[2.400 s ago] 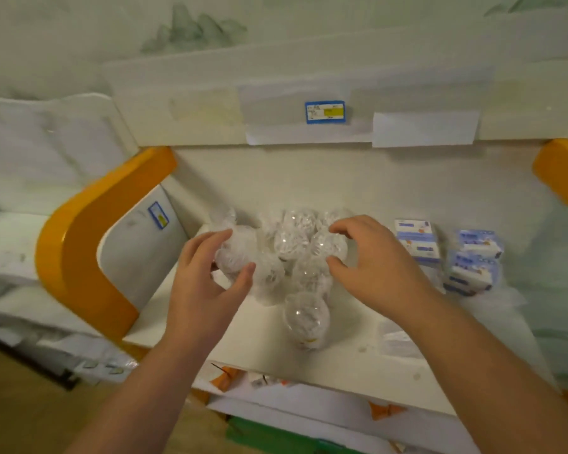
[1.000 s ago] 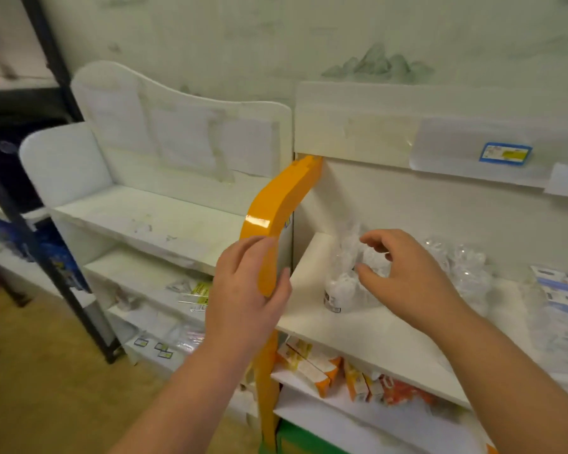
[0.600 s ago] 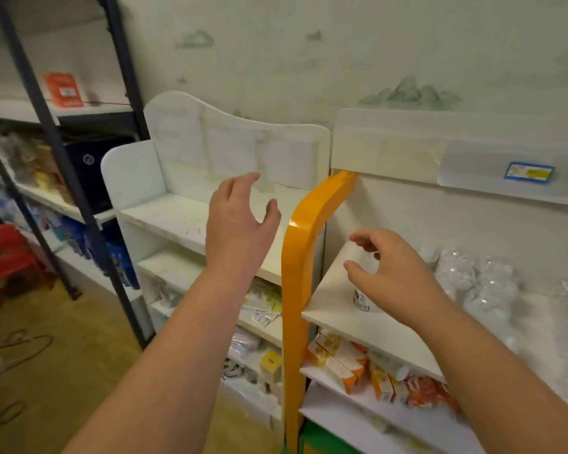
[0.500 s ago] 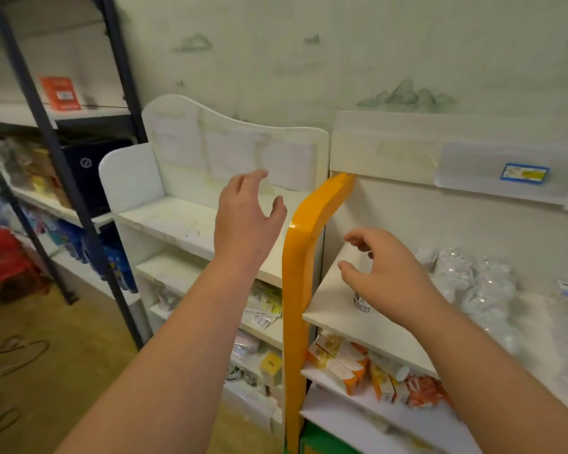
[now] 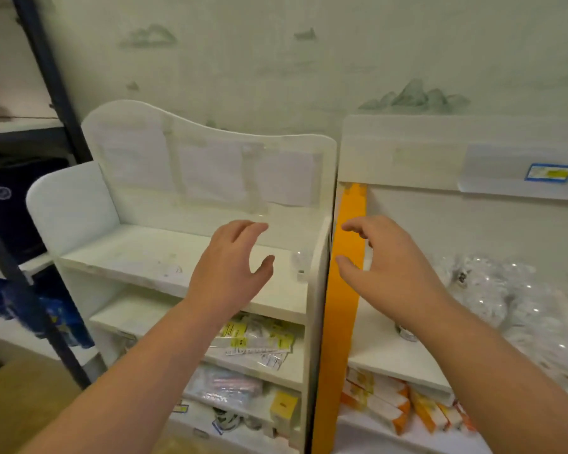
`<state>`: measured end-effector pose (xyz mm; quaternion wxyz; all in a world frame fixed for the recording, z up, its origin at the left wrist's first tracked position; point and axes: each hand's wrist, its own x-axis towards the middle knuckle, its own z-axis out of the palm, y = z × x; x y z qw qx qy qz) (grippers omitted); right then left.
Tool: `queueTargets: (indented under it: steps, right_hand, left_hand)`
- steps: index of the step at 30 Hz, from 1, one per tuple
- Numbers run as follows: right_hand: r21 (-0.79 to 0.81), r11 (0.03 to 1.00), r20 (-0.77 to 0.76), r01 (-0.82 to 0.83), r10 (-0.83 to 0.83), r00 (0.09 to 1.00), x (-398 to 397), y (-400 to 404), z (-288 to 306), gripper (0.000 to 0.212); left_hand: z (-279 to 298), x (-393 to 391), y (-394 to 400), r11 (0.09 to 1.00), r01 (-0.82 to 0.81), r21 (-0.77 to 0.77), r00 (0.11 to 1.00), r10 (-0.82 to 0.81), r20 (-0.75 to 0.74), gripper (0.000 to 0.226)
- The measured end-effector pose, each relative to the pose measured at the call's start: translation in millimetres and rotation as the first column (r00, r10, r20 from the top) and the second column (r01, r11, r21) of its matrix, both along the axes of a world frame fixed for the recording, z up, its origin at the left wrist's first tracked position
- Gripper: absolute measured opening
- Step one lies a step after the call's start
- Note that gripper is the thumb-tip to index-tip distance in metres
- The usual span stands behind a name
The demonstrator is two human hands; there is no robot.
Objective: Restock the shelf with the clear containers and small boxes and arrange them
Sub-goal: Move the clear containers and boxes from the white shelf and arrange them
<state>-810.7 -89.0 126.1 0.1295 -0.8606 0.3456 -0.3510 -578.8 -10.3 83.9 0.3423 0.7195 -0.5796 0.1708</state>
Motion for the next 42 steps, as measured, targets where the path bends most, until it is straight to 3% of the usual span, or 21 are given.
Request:
queueTargets:
  steps: [7,14,20,25,30,38,42]
  right_hand:
    - [0.041,0.980,-0.002,0.195,-0.196,0.981,90.5,2.9,-10.7,0.050]
    - [0.071,0.952,-0.148,0.299,-0.286,0.947,147.5,0.6,-49.6,0.050]
    - [0.193,0.900,-0.218,0.392,-0.350,0.911,185.7,-42.8,-83.7,0.055]
    - [0.164,0.851,-0.315,0.498,-0.434,0.844,211.6,-82.8,-104.9,0.056]
    - [0.162,0.771,-0.465,0.616,-0.491,0.737,235.6,-104.6,-122.1,0.060]
    - [0.113,0.645,-0.428,0.756,-0.655,0.623,257.7,-116.9,-138.3,0.061]
    - [0.155,0.643,-0.345,0.750,-0.676,0.651,257.3,-105.5,-138.9,0.056]
  left_hand:
    - [-19.8,94.9,-22.0,0.984,0.173,0.042,0.984,-0.175,0.027,0.053]
    - [-44.9,145.2,-72.2,0.945,0.304,0.124,0.950,-0.310,0.035,0.054]
    - [-58.8,171.2,-115.4,0.915,0.358,0.185,0.929,-0.369,0.028,0.055]
    - [-66.1,189.6,-153.1,0.881,0.426,0.206,0.899,-0.438,0.013,0.056]
    - [-78.2,195.7,-190.5,0.801,0.555,0.226,0.824,-0.566,-0.017,0.056]
    - [-88.2,203.0,-253.8,0.629,0.741,0.236,0.646,-0.763,0.007,0.055]
    - [-94.2,199.4,-277.1,0.549,0.799,0.245,0.571,-0.821,-0.025,0.056]
